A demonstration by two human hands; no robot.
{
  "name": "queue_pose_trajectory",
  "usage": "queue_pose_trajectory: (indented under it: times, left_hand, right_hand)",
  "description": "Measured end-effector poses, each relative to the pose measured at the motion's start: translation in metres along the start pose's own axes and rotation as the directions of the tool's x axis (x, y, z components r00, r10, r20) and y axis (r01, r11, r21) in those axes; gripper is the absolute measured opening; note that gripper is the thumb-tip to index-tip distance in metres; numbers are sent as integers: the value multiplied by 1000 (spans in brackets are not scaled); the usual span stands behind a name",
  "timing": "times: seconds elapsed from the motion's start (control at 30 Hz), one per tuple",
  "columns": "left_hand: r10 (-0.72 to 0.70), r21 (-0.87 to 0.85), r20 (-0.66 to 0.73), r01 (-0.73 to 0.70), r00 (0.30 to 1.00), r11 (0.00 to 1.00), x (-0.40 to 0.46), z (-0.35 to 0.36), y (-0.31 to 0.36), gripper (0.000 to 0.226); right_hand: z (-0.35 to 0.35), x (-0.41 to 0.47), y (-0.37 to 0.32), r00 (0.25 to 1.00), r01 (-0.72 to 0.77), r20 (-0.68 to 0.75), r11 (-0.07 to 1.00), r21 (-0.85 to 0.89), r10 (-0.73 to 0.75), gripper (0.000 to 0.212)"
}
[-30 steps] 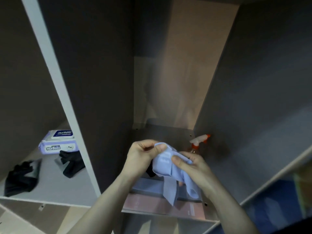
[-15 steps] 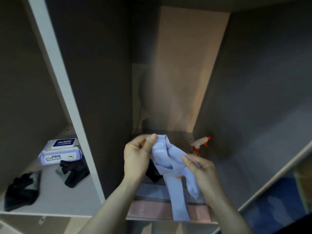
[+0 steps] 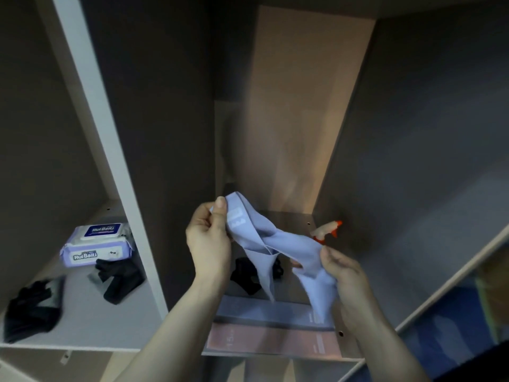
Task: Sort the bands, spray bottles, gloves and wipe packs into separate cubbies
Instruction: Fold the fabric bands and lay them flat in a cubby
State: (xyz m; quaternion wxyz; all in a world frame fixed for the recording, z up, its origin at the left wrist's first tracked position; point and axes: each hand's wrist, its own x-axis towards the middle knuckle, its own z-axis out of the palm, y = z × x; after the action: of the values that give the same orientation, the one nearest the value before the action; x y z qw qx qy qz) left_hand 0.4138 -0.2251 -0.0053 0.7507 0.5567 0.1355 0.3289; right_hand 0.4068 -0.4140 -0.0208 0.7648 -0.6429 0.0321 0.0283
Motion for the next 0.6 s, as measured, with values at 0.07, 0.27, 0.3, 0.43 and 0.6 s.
queue_pose_trajectory:
  times: [0.07, 0.27, 0.3, 0.43, 0.6]
  left_hand:
    - [7, -18, -33, -7, 999, 1000, 0, 1, 3, 32]
    - [29, 19, -4, -29, 1000, 999, -5, 5, 8, 30]
    - [45, 46, 31, -46, 999, 998, -8, 7, 10, 30]
    - [55, 78, 195, -72, 979, 994, -14, 13, 22, 25]
    - [43, 103, 310, -78, 950, 992, -21, 13, 34, 25]
  right_hand:
    - [1, 1, -2, 1000, -25, -14, 994, 106, 26, 28]
    - [3, -3, -6, 997, 52, 62, 989, -138, -44, 21]
    - [5, -9, -7, 985, 147, 127, 943, -298, -114, 24]
    - [13, -21, -6, 869, 237, 492, 917, -321, -52, 88]
    - [26, -29, 3, 896, 411, 348, 816, -407, -277, 44]
